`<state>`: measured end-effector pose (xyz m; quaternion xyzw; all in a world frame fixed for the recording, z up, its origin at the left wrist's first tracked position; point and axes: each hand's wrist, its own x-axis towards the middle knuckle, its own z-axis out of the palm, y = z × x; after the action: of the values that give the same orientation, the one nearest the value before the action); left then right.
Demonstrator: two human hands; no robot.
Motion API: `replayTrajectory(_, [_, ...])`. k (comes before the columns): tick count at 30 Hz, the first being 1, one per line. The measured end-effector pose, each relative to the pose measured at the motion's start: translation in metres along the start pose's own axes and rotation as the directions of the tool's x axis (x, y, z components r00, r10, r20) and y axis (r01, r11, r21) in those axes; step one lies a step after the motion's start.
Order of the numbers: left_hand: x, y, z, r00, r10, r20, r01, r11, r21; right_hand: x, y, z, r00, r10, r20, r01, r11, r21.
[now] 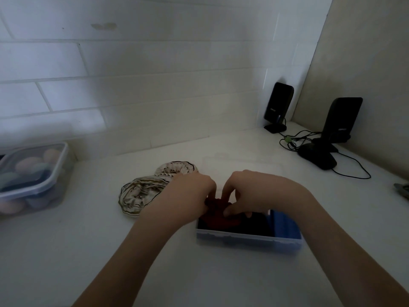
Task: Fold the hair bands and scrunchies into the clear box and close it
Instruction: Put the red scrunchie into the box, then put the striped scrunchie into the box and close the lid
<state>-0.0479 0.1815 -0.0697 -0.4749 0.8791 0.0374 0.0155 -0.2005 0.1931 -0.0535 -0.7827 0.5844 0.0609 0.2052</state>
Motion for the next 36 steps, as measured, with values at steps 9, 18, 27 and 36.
replayTrajectory(9, [-0.016, -0.036, 0.005, 0.946, -0.096, -0.310, -0.076, 0.863, -0.499, -0.001, 0.012, -0.016, 0.994, -0.078, -0.074, 0.094, 0.966, 0.242])
replayTrajectory(18, [-0.016, -0.078, 0.035, 0.937, -0.322, -0.137, 0.288, 0.932, -0.220, -0.042, 0.021, -0.004, 0.981, -0.012, 0.191, -0.015, 0.990, 0.138])
replayTrajectory(27, [-0.011, -0.089, 0.047, 0.859, -0.407, -0.310, 0.313, 0.897, -0.311, -0.045, 0.019, 0.029, 0.981, -0.192, -0.018, 0.188, 0.935, 0.301])
replayTrajectory(36, [-0.016, -0.093, 0.021, 0.666, -0.479, -0.571, 0.103, 0.818, -0.566, -0.015, -0.014, 0.038, 0.952, -0.286, -0.106, 0.301, 0.940, 0.161])
